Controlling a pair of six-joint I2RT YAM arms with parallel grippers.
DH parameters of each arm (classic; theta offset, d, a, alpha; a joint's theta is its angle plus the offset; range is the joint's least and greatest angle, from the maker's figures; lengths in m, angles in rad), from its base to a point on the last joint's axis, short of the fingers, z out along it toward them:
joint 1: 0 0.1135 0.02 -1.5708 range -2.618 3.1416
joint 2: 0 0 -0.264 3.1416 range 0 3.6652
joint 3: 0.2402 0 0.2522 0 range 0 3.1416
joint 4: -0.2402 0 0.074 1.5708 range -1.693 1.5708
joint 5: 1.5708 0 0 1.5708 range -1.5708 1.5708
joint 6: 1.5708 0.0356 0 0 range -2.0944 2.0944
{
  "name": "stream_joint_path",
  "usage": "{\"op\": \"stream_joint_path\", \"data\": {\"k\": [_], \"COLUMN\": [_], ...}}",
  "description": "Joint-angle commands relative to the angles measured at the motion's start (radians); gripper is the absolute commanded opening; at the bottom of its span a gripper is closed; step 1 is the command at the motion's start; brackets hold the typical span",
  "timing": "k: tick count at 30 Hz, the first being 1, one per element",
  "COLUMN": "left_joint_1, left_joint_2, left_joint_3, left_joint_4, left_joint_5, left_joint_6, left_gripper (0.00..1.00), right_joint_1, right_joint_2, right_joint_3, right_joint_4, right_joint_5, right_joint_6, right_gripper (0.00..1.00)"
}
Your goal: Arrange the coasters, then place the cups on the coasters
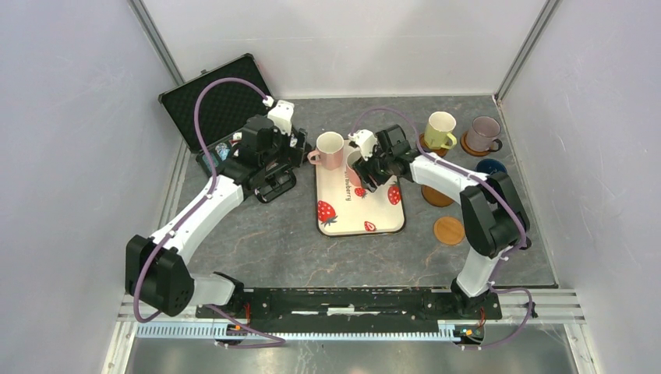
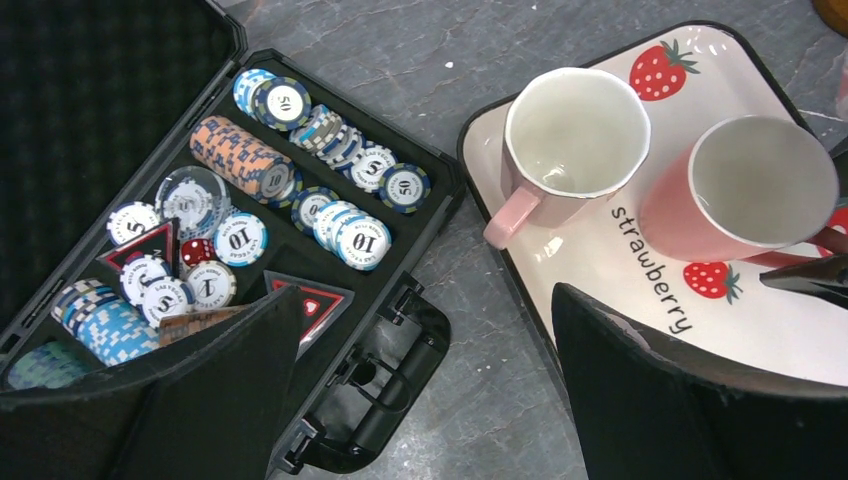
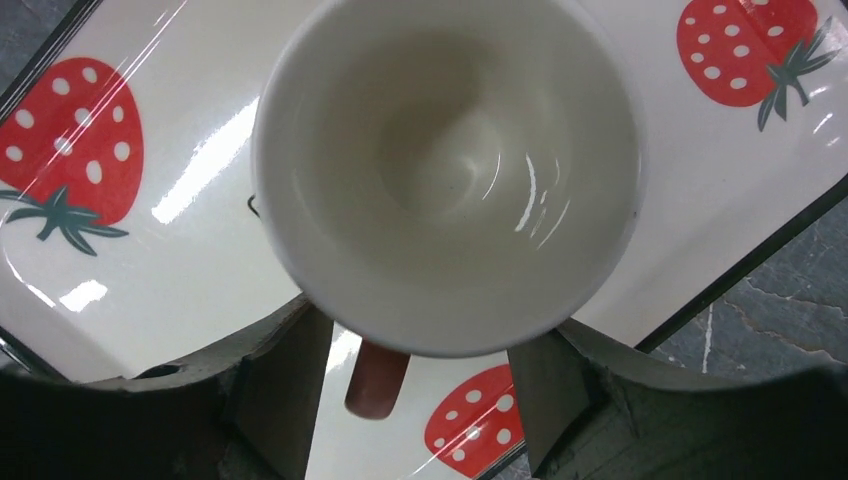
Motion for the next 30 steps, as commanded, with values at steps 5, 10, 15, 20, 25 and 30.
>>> {"op": "stream_joint_path", "data": {"k": [5,10,15,20,25,30], "left_joint_1": [0.006,0.006,0.006,0.007,0.007,0.006], "left_joint_2": [-0.035,-0.026,0.0,0.035,0.081,0.13], "left_joint_3": [-0.007,-0.004,0.013,0.044,0.077,0.121], "left_joint_4": [0.01,0.011,0.018,0.028,0.047,0.051], "left_joint_5": [-0.037,-0.025,0.008,0.064,0.106,0.162], "left_joint_6": [0.059,0.061,0.064,0.064,0.061,0.046], "left_gripper": [1.0,1.0,1.0,1.0,1.0,1.0], "right_joint_1": [0.009,0.007,-0.032,-0.141,-0.295,-0.465], "right_joint_2": [0.032,-0.013,-0.136,-0.364,-0.575,-0.676], "right_joint_3": [0.04,-0.007,-0.097,-0.244,-0.406,-0.497], "right_joint_4": [0.053,0.054,0.081,0.146,0.145,0.088], "right_joint_5": [0.029,0.021,-0.021,-0.128,-0.171,-0.179], "right_joint_6": [0.038,0.004,-0.046,-0.101,-0.123,-0.179], "right_gripper": [0.43,0.16,0.0,0.0,0.0,0.0]}}
